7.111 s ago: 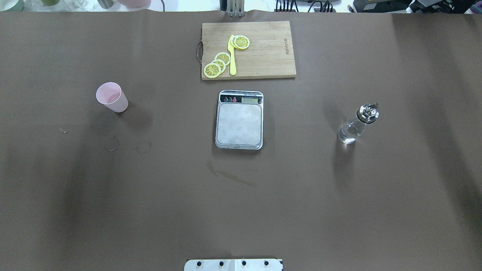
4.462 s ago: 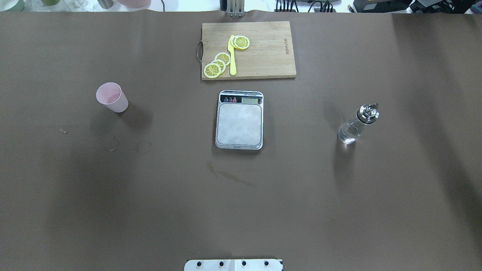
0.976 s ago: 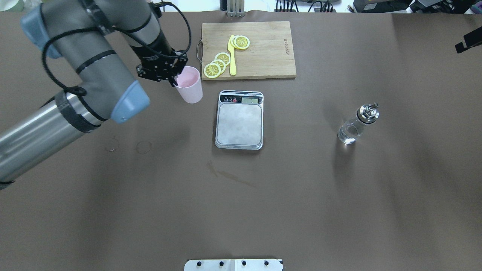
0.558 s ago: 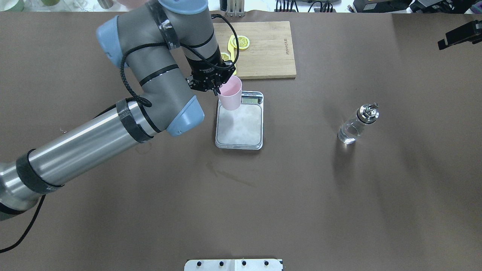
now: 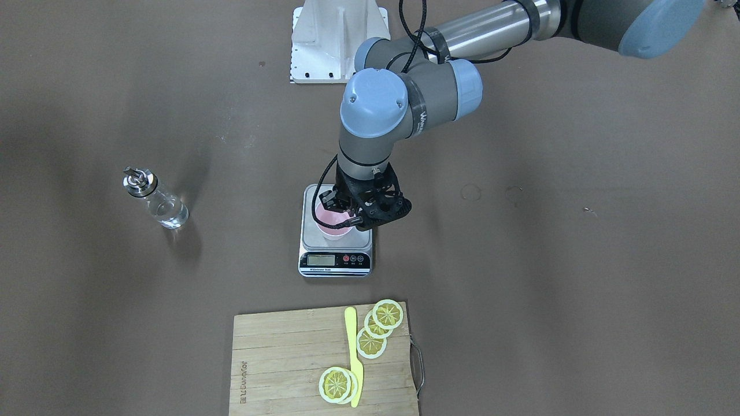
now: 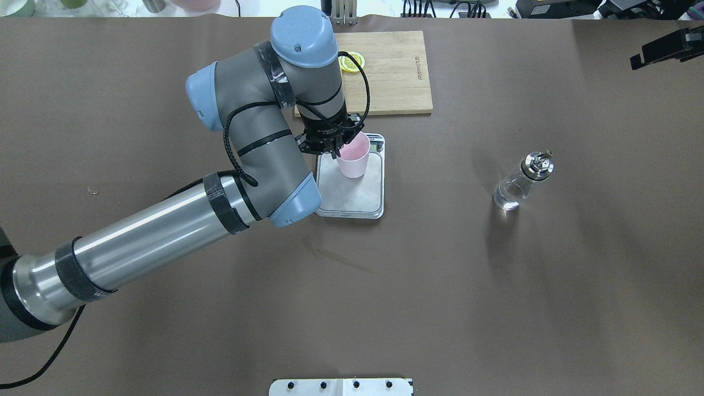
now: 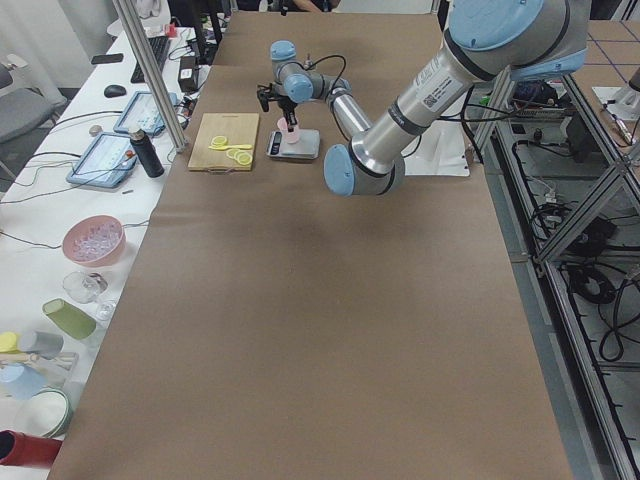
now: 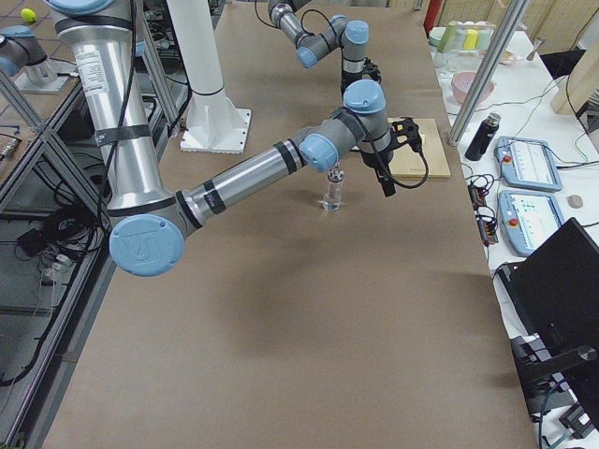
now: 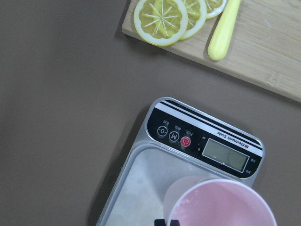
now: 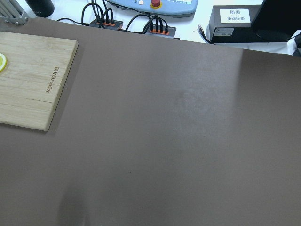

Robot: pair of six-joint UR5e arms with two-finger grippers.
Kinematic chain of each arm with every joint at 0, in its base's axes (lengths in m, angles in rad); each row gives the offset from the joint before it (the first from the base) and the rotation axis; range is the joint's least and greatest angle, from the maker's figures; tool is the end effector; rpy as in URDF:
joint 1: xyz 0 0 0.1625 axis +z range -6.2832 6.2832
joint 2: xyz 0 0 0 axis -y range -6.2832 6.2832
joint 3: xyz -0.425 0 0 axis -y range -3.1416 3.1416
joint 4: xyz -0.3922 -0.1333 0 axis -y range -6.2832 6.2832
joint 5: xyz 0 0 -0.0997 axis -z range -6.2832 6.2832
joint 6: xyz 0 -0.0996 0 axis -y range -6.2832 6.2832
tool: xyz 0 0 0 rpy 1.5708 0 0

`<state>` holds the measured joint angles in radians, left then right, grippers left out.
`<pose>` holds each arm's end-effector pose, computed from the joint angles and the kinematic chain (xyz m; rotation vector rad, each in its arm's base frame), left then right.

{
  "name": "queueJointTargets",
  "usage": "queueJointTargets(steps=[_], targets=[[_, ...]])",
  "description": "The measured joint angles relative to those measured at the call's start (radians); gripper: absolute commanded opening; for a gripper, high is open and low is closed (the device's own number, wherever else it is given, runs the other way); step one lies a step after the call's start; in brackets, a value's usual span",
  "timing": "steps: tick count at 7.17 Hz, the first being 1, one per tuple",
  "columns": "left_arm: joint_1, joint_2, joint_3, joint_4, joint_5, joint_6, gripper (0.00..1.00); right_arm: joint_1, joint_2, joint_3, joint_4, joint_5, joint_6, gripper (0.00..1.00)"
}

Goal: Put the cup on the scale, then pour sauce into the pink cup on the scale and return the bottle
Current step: 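Lift the pink cup with the left gripper and set it on the scale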

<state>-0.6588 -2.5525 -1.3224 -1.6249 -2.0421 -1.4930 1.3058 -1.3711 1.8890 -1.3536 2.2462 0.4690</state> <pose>0.5613 -0.5459 0.1281 -0.1390 0.8851 -0.3564 -0.0758 -0.5505 0.3757 0.4271 -0.8526 -0.0598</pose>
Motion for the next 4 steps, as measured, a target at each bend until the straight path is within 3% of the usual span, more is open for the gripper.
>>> queueJointTargets(steps=[4], targets=[[-0.005, 0.048, -0.111, 0.014, 0.034, 0.024, 0.98, -0.006, 0.026, 0.012, 0.007, 0.002, -0.011, 1.00]])
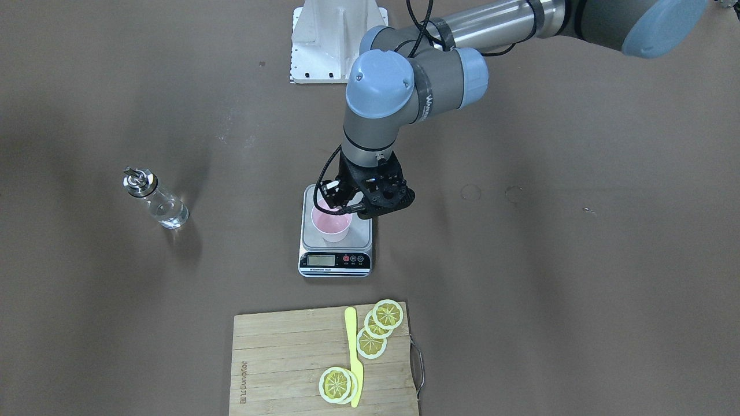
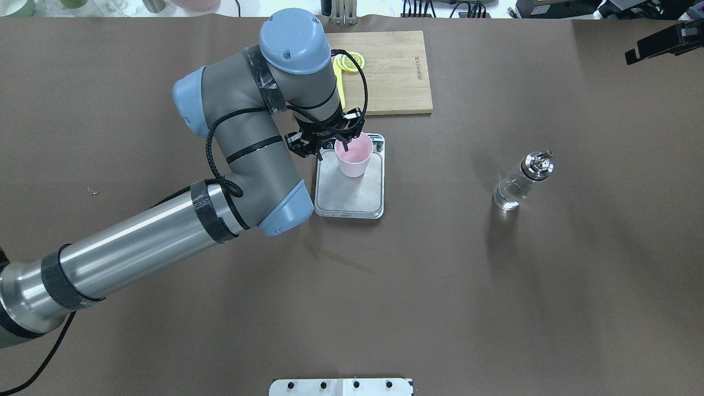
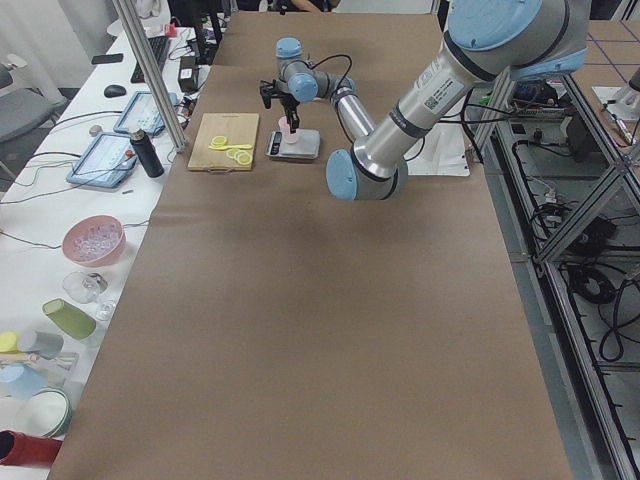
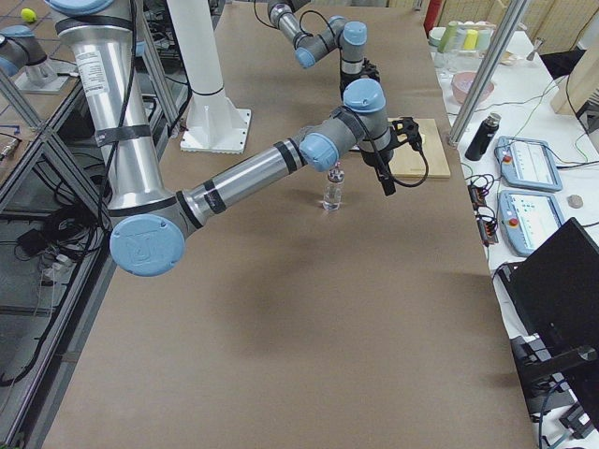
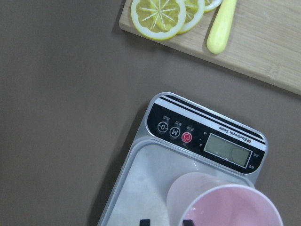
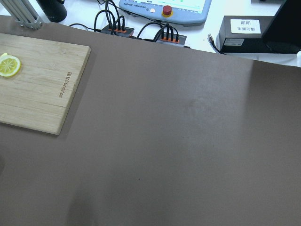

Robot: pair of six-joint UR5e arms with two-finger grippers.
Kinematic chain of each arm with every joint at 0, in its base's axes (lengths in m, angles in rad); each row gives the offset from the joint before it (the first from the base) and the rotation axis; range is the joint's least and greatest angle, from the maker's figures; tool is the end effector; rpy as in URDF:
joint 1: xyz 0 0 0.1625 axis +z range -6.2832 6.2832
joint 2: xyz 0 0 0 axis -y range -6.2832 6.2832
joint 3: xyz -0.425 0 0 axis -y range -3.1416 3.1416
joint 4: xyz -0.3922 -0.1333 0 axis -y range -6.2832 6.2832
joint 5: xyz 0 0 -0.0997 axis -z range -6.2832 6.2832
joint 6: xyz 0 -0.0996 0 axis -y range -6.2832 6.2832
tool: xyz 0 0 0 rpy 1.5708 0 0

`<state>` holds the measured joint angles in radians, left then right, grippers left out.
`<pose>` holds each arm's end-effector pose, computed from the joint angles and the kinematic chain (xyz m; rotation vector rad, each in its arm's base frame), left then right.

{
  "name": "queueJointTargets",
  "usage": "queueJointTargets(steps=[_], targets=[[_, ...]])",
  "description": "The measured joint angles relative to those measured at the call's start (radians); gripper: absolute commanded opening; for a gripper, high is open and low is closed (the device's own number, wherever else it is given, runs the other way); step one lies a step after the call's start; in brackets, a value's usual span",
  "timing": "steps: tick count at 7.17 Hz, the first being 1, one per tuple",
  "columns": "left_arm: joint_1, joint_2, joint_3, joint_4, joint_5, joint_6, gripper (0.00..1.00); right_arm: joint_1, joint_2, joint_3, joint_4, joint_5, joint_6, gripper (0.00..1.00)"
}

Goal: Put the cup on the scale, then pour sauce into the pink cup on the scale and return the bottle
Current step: 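Open the left gripper and withdraw while the right arm moves toward the bottle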

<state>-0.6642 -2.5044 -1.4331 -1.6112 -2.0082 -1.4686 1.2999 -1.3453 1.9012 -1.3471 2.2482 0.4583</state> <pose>0.5342 -0.5339 0.1216 -0.0743 0.9202 -0.3390 -0.0799 -0.5524 0.3549 0.4694 -0.8646 -0.0918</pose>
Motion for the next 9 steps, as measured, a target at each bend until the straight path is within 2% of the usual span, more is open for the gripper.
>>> queueJointTargets(steps=[2, 4, 5, 7, 8, 9], targets=[[-0.044, 0.065, -0.094, 0.023, -0.059, 0.037, 0.98, -0.035, -0.033, 0.094, 0.002, -0.037, 0.008, 1.00], [-0.075, 0.137, -0.166, 0.031, -0.082, 0.077, 0.98, -0.129, -0.150, 0.254, 0.010, -0.146, 0.014, 1.00], [-0.083, 0.161, -0.186, 0.033, -0.084, 0.090, 0.98, -0.180, -0.226, 0.308, 0.071, -0.194, 0.035, 1.00], [-0.086, 0.186, -0.202, 0.032, -0.082, 0.096, 0.98, -0.285, -0.435, 0.341, 0.374, -0.306, 0.145, 0.98], [-0.086, 0.191, -0.204, 0.032, -0.080, 0.097, 0.98, -0.336, -0.500, 0.342, 0.480, -0.368, 0.183, 0.98], [-0.086, 0.193, -0.204, 0.031, -0.079, 0.097, 0.98, -0.384, -0.531, 0.343, 0.530, -0.427, 0.202, 0.98]])
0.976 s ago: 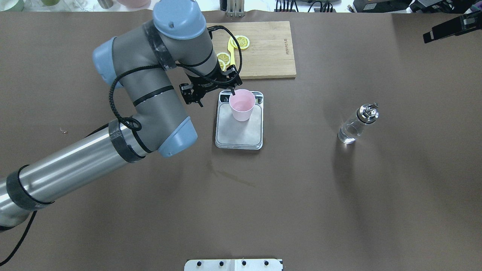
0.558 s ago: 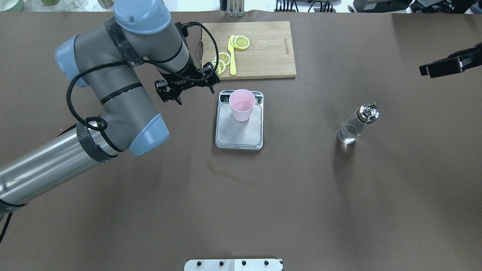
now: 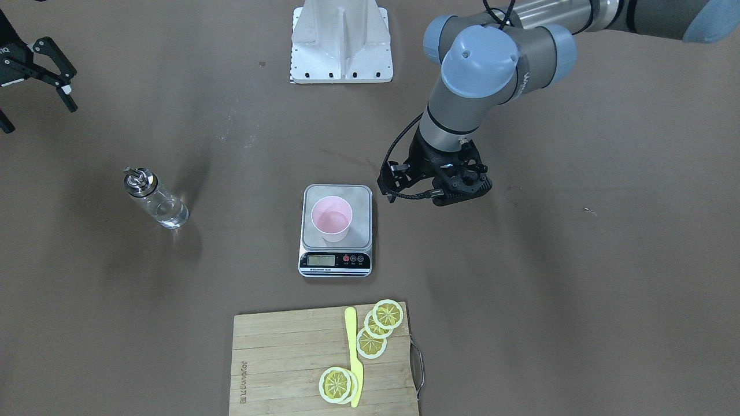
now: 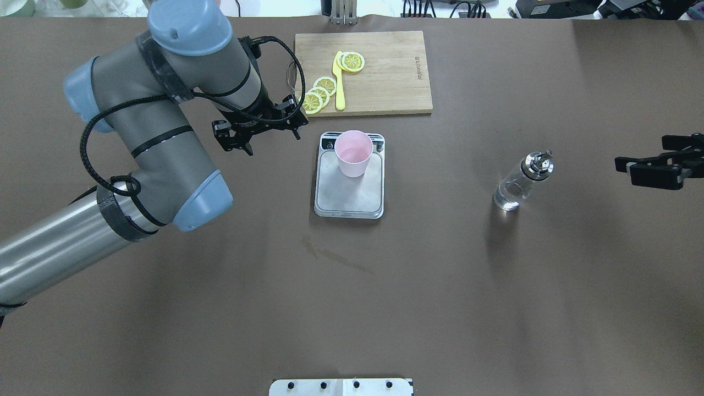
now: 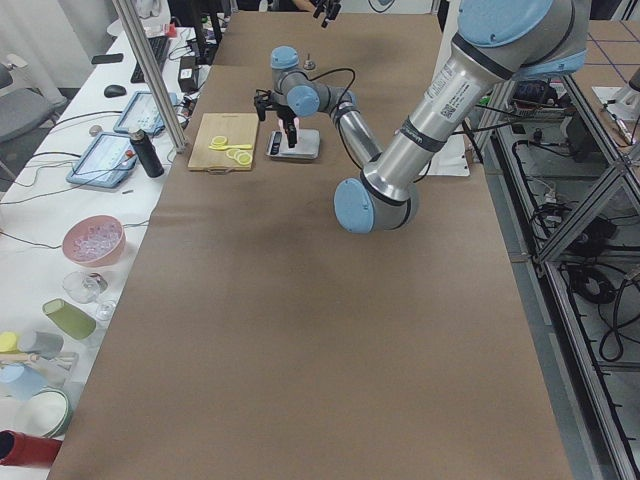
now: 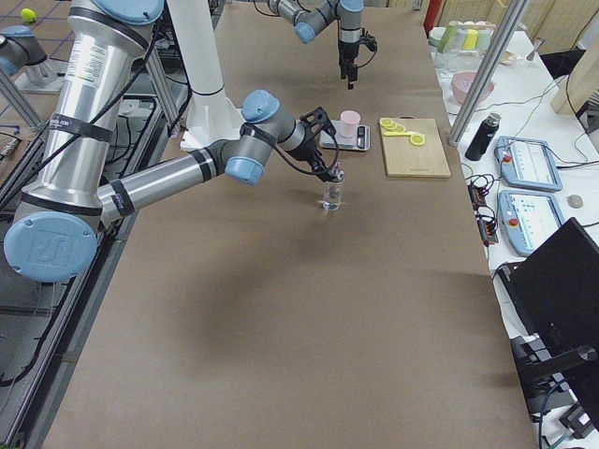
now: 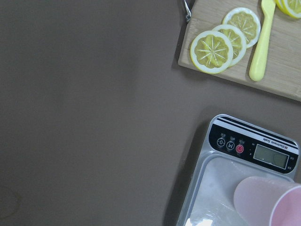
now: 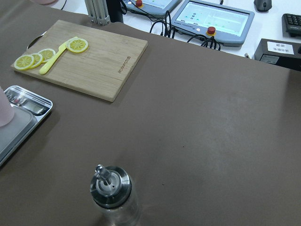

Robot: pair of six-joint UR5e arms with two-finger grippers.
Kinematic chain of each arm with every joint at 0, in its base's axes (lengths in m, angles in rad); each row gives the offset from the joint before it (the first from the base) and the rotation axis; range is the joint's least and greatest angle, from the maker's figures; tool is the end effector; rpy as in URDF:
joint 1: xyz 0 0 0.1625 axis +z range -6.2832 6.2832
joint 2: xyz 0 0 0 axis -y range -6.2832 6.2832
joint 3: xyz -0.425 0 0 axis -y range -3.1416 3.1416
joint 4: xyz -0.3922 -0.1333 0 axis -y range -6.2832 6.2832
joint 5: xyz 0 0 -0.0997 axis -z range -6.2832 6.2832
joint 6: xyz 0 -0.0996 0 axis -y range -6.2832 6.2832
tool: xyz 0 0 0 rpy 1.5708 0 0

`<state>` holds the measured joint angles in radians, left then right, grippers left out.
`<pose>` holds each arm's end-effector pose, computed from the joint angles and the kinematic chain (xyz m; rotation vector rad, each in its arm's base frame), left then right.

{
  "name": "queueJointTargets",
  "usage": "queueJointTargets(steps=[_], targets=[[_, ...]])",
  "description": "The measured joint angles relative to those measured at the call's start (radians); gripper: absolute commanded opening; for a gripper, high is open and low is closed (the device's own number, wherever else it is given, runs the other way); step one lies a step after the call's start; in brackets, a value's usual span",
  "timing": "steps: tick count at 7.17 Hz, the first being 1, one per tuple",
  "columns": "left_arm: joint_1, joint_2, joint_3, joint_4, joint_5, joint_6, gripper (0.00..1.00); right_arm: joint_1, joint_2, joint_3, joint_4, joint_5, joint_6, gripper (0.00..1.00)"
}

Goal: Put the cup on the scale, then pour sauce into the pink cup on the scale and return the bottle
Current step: 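Move the right gripper to the glass sauce bottle with metal spout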

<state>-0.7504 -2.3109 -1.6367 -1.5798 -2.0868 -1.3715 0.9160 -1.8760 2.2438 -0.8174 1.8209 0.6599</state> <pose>0.4470 -0.5318 0.1802 -0.0690 0.9329 -0.3004 -0.1382 -0.3585 0.3790 0.7462 -0.8580 -0.1356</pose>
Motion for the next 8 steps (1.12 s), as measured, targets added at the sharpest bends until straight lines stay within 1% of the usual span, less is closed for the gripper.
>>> queueJointTargets(steps=[1, 3, 4, 6, 8], targets=[[0.001, 0.004, 0.000, -0.002, 0.001, 0.000, 0.98, -0.050, -0.013, 0.000, 0.022, -0.067, 0.014, 0.97], [0.002, 0.016, 0.001, -0.008, 0.001, 0.001, 0.98, -0.200, -0.024, -0.004, 0.056, -0.252, 0.076, 0.94], [0.002, 0.020, 0.002, -0.010, 0.001, 0.003, 0.98, -0.268, -0.030, -0.026, 0.105, -0.331, 0.109, 0.94], [0.002, 0.032, 0.005, -0.011, 0.001, 0.015, 0.98, -0.366, -0.037, -0.148, 0.286, -0.464, 0.143, 0.94], [0.002, 0.042, 0.006, -0.012, 0.000, 0.022, 0.98, -0.467, -0.031, -0.216, 0.369, -0.598, 0.155, 0.94]])
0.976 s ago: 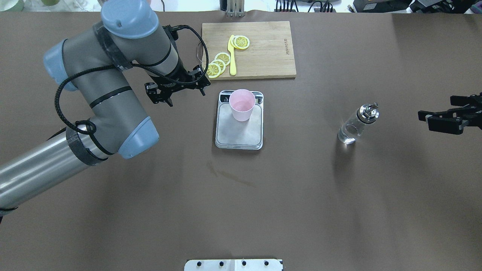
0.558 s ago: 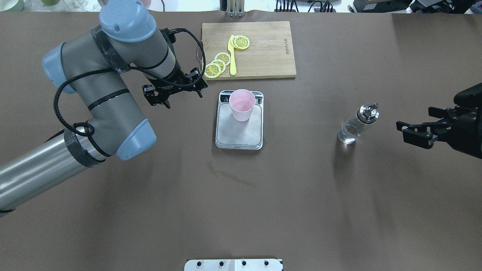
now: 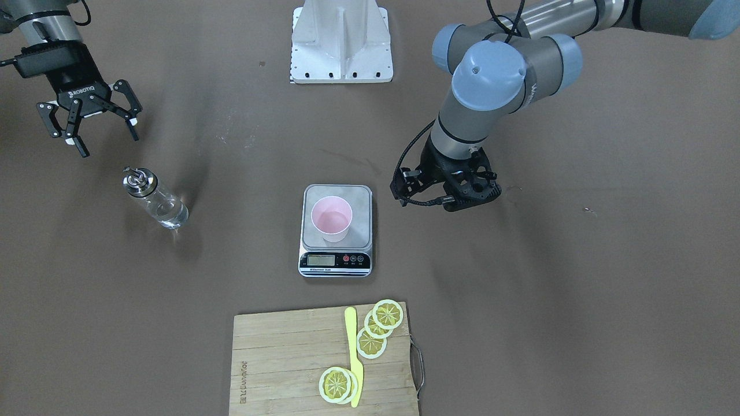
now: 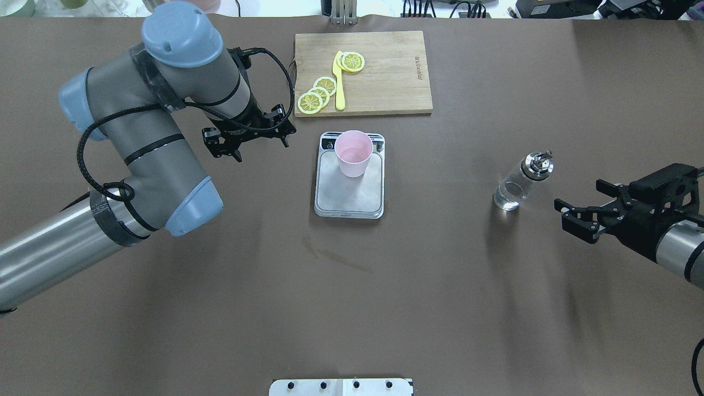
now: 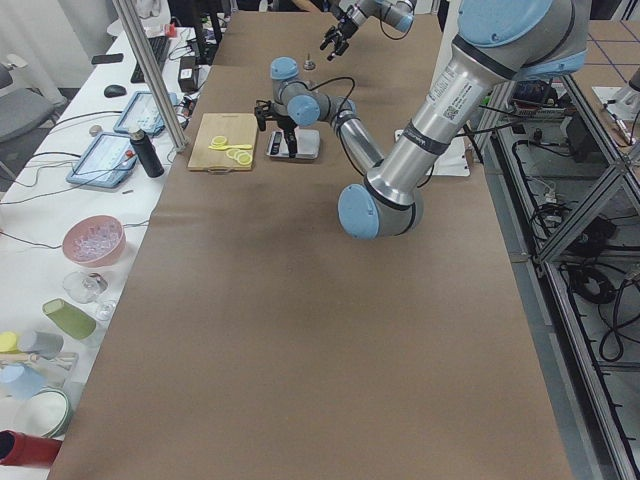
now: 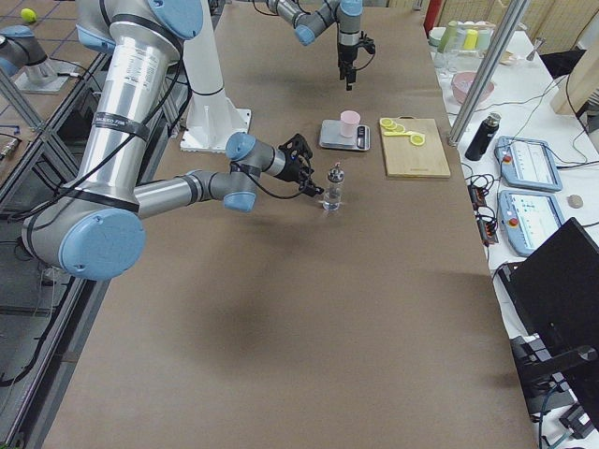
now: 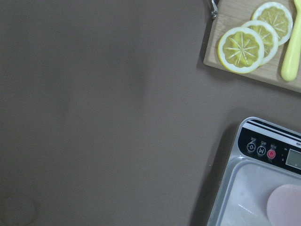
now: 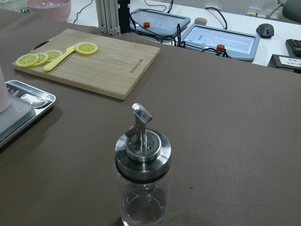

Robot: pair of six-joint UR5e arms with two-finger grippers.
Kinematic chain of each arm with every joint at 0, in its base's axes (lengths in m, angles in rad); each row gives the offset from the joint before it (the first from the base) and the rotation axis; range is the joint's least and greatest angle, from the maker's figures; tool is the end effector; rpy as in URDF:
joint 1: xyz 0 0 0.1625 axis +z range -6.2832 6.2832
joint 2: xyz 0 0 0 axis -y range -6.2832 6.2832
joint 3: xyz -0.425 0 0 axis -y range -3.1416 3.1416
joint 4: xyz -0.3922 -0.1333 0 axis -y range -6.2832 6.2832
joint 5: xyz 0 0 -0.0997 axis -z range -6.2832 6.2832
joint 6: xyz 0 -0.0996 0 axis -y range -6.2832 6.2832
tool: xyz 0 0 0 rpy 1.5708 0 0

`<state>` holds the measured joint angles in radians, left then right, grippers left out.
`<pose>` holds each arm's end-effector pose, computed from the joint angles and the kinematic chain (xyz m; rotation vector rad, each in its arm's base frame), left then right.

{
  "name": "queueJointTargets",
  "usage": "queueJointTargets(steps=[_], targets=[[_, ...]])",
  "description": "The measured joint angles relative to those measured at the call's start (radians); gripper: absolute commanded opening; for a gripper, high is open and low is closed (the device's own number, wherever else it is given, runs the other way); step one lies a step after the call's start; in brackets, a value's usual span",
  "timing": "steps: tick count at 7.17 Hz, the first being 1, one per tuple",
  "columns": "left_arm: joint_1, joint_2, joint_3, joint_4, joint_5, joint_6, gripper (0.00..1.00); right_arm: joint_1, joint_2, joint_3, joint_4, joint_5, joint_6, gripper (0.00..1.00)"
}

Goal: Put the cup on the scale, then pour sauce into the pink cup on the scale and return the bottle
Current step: 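Move the right gripper to the glass sauce bottle with metal spout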

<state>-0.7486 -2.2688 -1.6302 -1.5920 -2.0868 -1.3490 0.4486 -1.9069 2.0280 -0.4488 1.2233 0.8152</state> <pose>0.4482 -0.5312 0.2103 -0.0782 0.9031 -0.2896 -0.2608 -0.3111 0.4521 0.9429 -0.8411 -0.0491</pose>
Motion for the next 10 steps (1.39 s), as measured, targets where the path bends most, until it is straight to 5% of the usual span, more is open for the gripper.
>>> queueJointTargets(steps=[4, 10], targets=[[0.003, 0.006, 0.019, -0.010, 0.001, 0.007, 0.98, -0.076, 0.096, -0.248, 0.243, -0.126, 0.007, 0.93], [0.005, 0.022, 0.037, -0.038, 0.001, 0.008, 0.98, -0.082, 0.195, -0.312, 0.266, -0.178, -0.040, 0.98]])
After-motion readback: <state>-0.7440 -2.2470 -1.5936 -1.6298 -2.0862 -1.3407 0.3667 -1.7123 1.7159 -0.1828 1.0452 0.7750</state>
